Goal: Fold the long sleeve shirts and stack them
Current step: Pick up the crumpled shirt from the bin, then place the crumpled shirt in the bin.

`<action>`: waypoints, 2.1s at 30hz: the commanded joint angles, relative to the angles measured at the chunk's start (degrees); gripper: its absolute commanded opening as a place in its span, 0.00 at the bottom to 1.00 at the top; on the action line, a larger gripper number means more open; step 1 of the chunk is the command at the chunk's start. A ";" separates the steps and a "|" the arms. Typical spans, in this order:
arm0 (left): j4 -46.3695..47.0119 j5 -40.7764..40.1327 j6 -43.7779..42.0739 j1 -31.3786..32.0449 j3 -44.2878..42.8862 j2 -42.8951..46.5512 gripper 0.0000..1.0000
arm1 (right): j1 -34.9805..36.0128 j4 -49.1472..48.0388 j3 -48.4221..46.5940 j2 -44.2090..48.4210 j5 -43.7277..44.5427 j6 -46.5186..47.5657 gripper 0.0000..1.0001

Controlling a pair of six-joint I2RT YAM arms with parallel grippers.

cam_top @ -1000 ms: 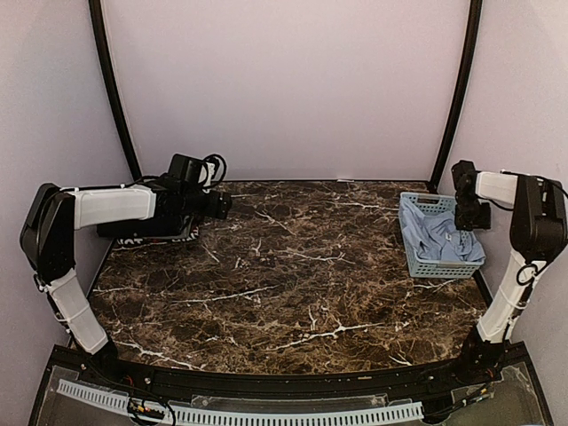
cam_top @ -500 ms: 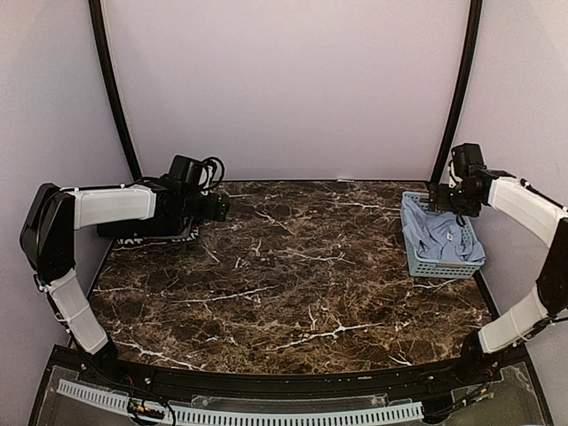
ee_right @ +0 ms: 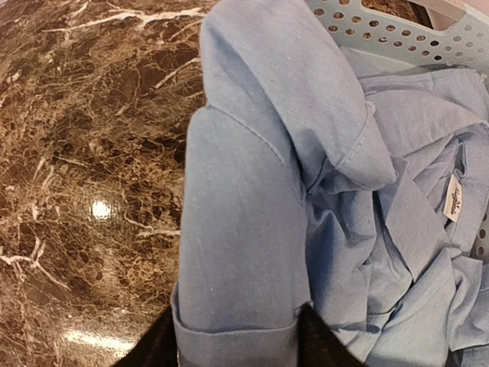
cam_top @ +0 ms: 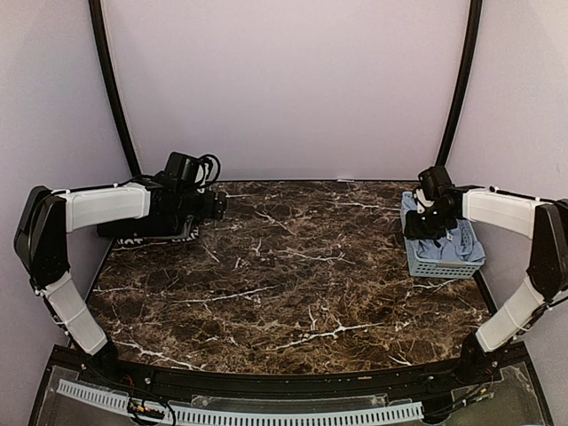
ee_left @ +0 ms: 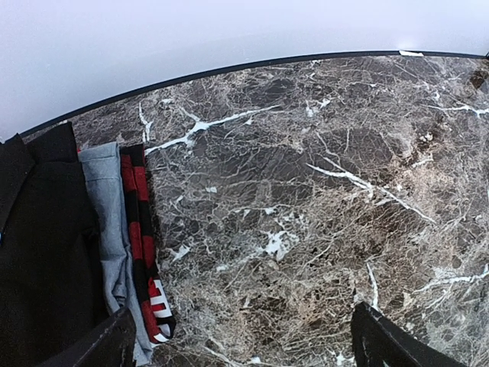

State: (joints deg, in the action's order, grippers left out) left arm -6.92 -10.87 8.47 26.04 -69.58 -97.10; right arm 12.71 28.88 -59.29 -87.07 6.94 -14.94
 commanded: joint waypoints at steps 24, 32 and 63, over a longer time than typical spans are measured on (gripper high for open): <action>2.66 3.82 5.36 0.24 5.09 11.53 0.99 | 5.11 5.37 -43.04 11.73 -22.48 2.44 0.00; 16.68 20.65 7.20 0.24 14.70 20.94 0.99 | 14.05 -10.11 -54.51 3.21 -53.43 -10.63 0.00; 7.91 5.38 8.54 16.89 26.84 21.30 0.99 | 22.94 -9.37 -7.65 -5.22 -25.72 1.28 0.65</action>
State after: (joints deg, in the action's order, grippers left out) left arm 5.65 2.46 15.07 42.02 -44.27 -73.49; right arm 30.72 20.64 -69.58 -98.10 -21.87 -19.33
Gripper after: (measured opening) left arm 0.989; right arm 0.623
